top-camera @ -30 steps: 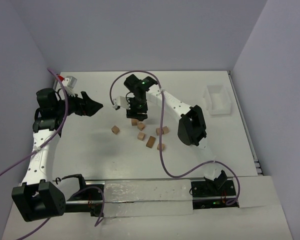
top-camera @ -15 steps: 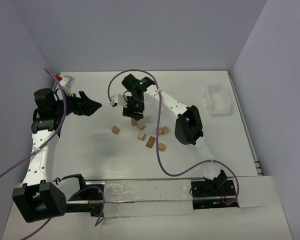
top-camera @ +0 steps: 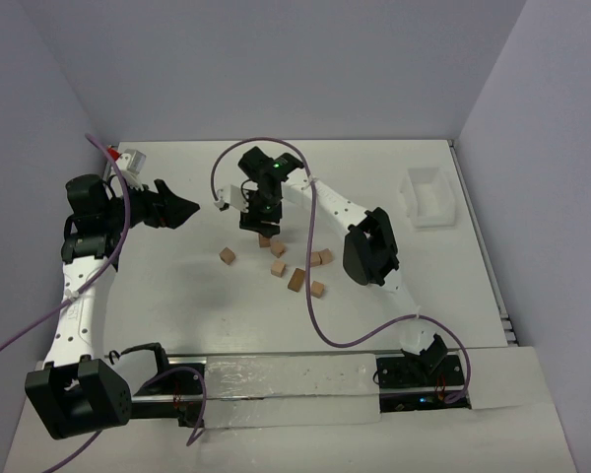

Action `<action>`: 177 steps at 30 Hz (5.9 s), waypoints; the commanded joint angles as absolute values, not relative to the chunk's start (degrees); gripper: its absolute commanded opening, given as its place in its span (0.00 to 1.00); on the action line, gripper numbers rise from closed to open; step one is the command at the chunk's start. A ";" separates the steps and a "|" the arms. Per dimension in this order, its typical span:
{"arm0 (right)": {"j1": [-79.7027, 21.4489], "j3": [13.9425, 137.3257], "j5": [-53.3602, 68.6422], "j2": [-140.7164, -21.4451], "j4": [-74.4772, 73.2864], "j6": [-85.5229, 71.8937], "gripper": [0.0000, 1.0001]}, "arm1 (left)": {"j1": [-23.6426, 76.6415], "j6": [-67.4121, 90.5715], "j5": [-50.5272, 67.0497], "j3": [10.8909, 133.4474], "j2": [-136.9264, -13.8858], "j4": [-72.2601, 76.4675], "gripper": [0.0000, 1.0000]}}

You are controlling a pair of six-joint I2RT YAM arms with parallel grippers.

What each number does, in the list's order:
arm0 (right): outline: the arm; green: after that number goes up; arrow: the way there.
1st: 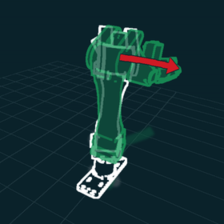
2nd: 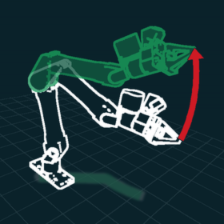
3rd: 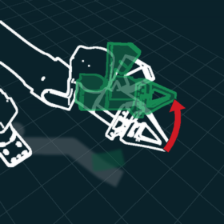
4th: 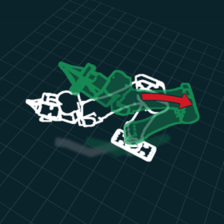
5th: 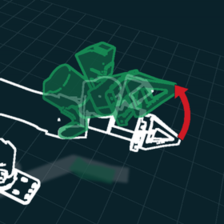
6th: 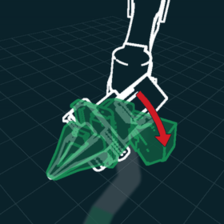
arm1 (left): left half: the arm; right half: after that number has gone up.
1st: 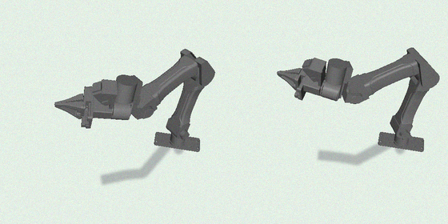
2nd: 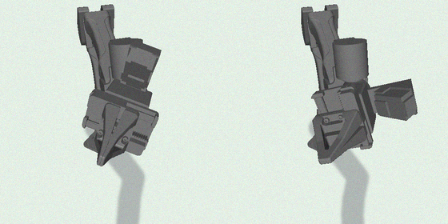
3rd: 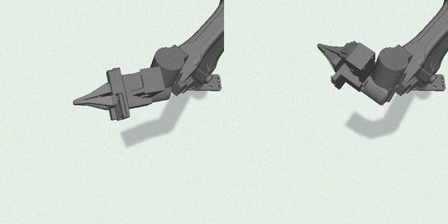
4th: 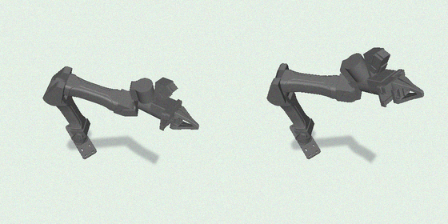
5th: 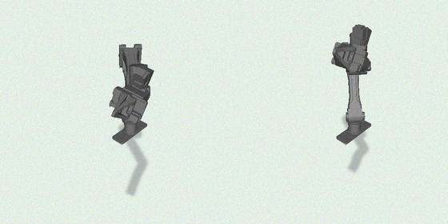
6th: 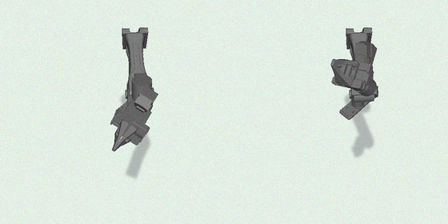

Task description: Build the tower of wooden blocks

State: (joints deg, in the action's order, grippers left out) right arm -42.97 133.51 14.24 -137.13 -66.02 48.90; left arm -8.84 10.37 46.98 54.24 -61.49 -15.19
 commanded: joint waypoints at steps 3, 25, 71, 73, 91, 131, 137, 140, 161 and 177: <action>-44.02 136.04 14.07 -139.17 -63.33 48.88 0.11 | -9.40 10.91 48.44 54.50 -60.46 -12.39 0.99; -44.16 136.23 12.71 -140.48 -61.74 48.59 0.16 | -9.67 10.55 48.43 53.84 -60.29 -12.22 0.99; -44.91 135.18 11.76 -140.64 -62.39 49.83 0.52 | -9.84 11.07 48.87 53.80 -61.09 -11.51 0.99; -45.00 135.26 11.51 -140.80 -62.40 49.92 0.54 | -9.85 11.07 48.87 53.88 -61.17 -11.51 0.99; -45.00 135.26 11.34 -140.23 -62.05 49.88 0.62 | -9.88 11.25 48.87 53.97 -61.44 -11.25 0.99; -44.99 137.72 14.55 -129.47 -61.15 47.10 1.00 | -9.93 12.14 47.51 54.57 -60.73 -10.93 0.99; -44.26 136.98 19.01 -123.22 -59.16 42.89 1.00 | -9.84 11.05 45.52 54.41 -61.98 -9.95 0.99; -42.74 134.23 21.07 -119.43 -53.94 36.35 0.99 | -9.64 10.17 42.99 53.93 -63.73 -9.67 0.95; -30.15 105.77 0.27 -116.52 -37.94 -12.84 0.82 | 10.85 5.95 13.57 67.87 -96.92 -13.52 0.56; -30.32 103.45 3.69 -123.15 -37.88 -15.47 0.80 | 17.15 4.92 15.65 75.42 -110.06 -16.88 0.61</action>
